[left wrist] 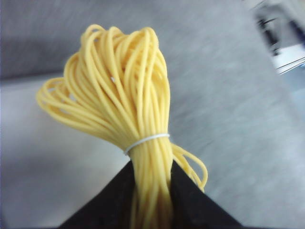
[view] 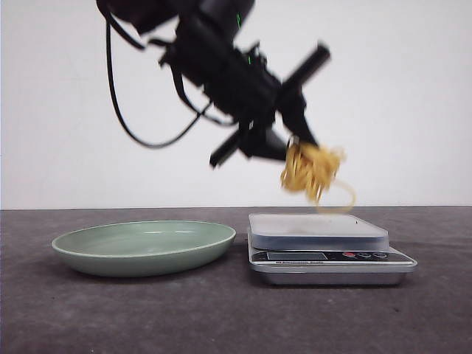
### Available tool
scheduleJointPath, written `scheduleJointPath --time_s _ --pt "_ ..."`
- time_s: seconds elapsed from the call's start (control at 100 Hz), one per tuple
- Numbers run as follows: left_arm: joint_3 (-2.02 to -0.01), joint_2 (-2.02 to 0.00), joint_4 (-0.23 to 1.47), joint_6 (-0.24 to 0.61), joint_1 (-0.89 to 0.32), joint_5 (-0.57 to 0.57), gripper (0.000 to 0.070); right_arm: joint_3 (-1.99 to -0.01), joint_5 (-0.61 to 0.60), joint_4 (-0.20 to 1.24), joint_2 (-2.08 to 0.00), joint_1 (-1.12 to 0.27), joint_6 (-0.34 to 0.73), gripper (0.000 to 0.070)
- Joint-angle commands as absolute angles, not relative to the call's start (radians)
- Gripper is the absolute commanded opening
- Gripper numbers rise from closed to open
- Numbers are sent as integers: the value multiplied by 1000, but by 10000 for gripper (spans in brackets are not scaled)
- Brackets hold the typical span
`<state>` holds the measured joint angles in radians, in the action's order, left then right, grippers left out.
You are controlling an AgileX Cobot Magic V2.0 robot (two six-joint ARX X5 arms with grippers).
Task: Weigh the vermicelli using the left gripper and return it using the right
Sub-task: 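Lift the vermicelli with the left gripper and set it on the scale, then open the left gripper and withdraw it upward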
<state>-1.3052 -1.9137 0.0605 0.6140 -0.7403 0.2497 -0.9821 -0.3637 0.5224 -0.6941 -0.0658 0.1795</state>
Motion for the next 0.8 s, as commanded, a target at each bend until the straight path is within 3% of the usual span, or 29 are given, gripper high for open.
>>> scheduleJointPath --time_s 0.0,0.04,0.12,0.16,0.26,0.43,0.79 --pt "-1331 -1932 51 606 -751 248 30 -997 -366 512 -697 -70 172 567" --pt "-1331 -1933 57 603 -751 244 102 -997 -366 513 -697 -70 172 567" --pt "-1331 -1933 49 583 -751 243 310 -997 -366 514 -698 -70 172 567" --pt "-1331 -1932 41 583 -751 247 360 -997 -366 514 -697 -70 172 568" --pt "-1331 -1911 35 578 -745 283 360 -997 -366 514 -698 -70 171 568" --pt "-1332 -1782 49 483 -743 276 353 -997 -366 521 -698 -70 160 568" --pt "-1332 -1204 358 140 -756 -97 352 -997 -366 533 -698 -70 142 567"
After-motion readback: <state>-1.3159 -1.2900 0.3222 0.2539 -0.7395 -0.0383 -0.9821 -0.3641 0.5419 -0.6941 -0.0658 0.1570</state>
